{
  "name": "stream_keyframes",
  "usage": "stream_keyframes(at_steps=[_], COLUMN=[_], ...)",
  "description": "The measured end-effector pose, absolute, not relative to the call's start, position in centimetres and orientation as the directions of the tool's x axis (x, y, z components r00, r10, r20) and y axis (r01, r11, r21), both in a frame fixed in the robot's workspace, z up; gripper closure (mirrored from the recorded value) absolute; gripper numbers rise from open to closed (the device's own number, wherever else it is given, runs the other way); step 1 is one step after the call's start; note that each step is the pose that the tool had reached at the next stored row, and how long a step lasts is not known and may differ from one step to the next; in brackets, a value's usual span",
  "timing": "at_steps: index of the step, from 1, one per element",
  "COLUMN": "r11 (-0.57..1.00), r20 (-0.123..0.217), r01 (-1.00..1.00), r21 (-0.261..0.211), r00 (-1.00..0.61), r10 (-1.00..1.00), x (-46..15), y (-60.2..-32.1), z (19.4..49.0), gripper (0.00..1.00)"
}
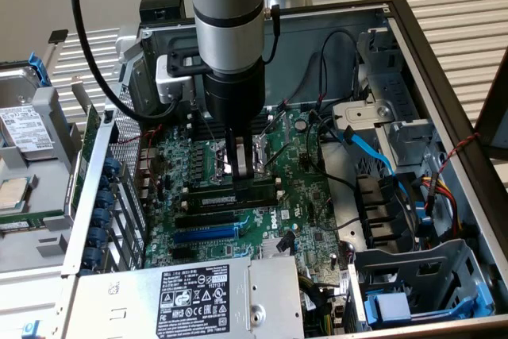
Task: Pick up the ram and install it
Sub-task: 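Insert the ram into the slot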
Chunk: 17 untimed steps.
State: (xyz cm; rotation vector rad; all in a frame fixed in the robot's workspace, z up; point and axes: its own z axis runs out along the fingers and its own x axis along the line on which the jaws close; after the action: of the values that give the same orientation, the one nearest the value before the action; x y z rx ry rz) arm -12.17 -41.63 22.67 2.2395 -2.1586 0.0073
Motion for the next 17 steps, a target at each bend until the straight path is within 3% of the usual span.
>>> stream_keyframes(at_steps=[1, 17], r11=[-0.037, -0.037], r20=[0.025, 0.025], r01=[-0.999, -0.999], r21=[0.019, 0.019], r00=[0.037, 0.037], r10=[-0.999, -0.999], x=[-12.17, -12.34], y=[-41.63, -41.63], z=[22.67, 23.44], gripper=[0.72, 0.72])
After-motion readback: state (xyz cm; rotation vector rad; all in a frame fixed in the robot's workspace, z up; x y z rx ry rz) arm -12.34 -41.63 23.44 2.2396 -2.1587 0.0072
